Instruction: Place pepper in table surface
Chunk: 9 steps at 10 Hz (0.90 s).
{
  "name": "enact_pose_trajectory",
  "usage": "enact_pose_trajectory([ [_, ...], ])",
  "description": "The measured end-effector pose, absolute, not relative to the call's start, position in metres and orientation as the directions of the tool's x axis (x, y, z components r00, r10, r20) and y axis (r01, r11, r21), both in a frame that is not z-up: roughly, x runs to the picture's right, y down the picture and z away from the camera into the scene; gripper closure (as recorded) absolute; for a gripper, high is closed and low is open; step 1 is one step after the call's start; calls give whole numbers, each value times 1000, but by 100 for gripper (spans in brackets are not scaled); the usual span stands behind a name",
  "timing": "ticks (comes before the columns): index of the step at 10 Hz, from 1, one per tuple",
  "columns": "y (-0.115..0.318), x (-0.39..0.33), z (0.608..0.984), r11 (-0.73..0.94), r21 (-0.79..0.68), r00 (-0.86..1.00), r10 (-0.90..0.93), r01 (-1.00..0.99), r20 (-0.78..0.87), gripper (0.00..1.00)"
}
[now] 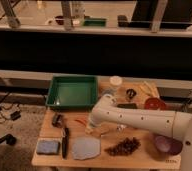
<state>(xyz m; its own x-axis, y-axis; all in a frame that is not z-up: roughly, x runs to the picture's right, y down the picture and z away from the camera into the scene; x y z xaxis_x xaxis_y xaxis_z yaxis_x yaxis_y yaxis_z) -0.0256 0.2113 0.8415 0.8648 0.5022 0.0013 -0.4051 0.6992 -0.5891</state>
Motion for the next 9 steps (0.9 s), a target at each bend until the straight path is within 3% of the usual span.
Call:
enact_pose_trajectory([
  [4,213,-24,843,696,-592,864,504,-406,-1,73],
  [6,209,-21,842,702,-584,863,505,-407,5,92],
  [9,197,-22,833,701,-581,851,525,-414,27,96],
])
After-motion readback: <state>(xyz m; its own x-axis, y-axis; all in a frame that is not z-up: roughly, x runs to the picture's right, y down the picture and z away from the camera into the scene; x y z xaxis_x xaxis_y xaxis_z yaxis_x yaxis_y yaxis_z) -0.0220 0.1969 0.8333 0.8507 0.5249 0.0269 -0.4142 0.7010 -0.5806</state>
